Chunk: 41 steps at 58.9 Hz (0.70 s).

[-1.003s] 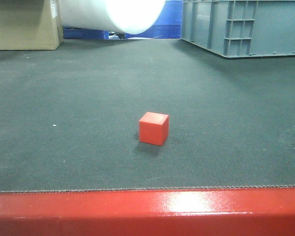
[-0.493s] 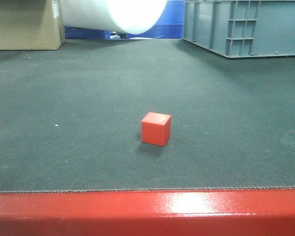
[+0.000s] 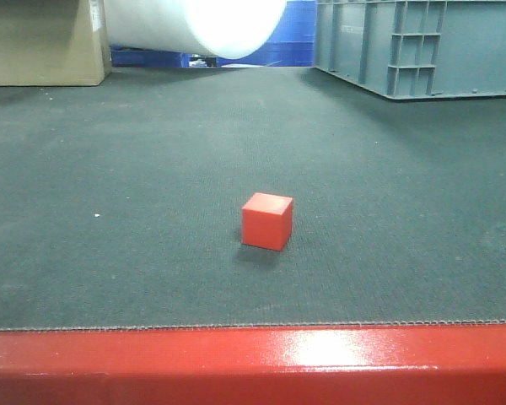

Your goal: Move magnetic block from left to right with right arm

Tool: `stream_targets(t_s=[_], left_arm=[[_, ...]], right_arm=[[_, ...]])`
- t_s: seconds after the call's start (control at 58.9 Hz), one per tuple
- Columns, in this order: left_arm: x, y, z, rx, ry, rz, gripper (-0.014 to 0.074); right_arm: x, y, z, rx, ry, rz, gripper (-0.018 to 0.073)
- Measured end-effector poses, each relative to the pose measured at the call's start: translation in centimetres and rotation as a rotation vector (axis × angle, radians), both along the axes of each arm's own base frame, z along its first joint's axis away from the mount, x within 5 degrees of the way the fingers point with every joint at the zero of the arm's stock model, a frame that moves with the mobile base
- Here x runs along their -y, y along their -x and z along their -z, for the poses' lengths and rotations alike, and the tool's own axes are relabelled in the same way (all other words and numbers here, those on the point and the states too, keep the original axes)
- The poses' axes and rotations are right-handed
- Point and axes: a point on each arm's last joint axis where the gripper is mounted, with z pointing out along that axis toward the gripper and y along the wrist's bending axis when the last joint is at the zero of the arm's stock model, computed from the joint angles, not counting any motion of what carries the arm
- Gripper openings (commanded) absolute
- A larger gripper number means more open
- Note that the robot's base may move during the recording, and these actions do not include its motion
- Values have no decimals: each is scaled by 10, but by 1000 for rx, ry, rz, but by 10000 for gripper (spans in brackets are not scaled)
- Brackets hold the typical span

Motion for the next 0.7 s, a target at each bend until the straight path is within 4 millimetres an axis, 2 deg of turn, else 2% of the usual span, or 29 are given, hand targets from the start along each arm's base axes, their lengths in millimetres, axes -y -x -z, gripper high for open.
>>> stream_targets(t_s=[0.697], left_arm=[[0, 0, 0, 0, 0, 0, -116]], right_arm=[[1, 0, 1, -9, 1, 15, 59]])
